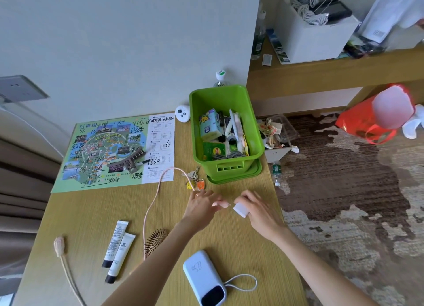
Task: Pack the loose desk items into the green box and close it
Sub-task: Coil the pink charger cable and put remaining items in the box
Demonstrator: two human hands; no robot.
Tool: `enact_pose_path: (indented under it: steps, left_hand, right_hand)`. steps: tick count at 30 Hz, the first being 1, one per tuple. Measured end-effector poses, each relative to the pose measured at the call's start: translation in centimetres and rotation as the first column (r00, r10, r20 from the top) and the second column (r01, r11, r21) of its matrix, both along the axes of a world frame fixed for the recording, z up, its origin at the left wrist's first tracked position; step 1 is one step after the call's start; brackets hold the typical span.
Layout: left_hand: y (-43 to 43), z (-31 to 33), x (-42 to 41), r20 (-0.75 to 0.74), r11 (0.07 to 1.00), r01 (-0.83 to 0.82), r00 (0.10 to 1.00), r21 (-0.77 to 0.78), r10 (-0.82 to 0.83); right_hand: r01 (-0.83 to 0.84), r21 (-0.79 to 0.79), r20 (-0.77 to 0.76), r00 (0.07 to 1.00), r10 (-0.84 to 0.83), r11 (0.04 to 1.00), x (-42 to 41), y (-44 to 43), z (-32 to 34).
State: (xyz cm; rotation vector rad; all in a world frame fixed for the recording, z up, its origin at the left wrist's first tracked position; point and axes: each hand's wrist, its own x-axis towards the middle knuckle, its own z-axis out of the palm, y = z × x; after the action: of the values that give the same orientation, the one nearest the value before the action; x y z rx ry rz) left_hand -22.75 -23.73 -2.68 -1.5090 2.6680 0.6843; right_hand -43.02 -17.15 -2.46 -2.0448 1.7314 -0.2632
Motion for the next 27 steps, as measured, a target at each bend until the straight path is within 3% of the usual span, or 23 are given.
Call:
enact_pose_path:
  steps: [3,6,10,19,27]
  left_hand:
    - [-0.8,0.9,0.1,-0.126,0.988,-0.048,0.990,0.148,0.067]
    - [-1.5,2.0,-0.1,-0.235,0.963,-0.054,0.965,0.265,0.119]
    - [-1.9,3.6,-0.7,-0.317,0.937,-0.036,0.936,0.348,0.153]
    - [-2.5,5.1,-1.5,-0.315,0.921,-0.107,0.920,0.375,0.235]
    - [-2.9,5.9,-1.6,-0.273,0.924,-0.148,0.928,0.353,0.253]
  right_hand:
    - [0.135,0.043,0.163,0.977,-0.140,0.990,-0.2,-0.3,-0.1]
    - [0.294,0.092,0.353,0.884,-0.307,0.951,0.3,-1.0,0.4]
    - [0.354,0.103,0.487,0.797,-0.358,0.929,0.9,-2.2,1.7]
    - [0.404,0.086,0.508,0.768,-0.389,0.911,1.0,-3.2,2.7]
    - [0.361,0.025,0.436,0.835,-0.335,0.932,0.9,-3.4,3.5]
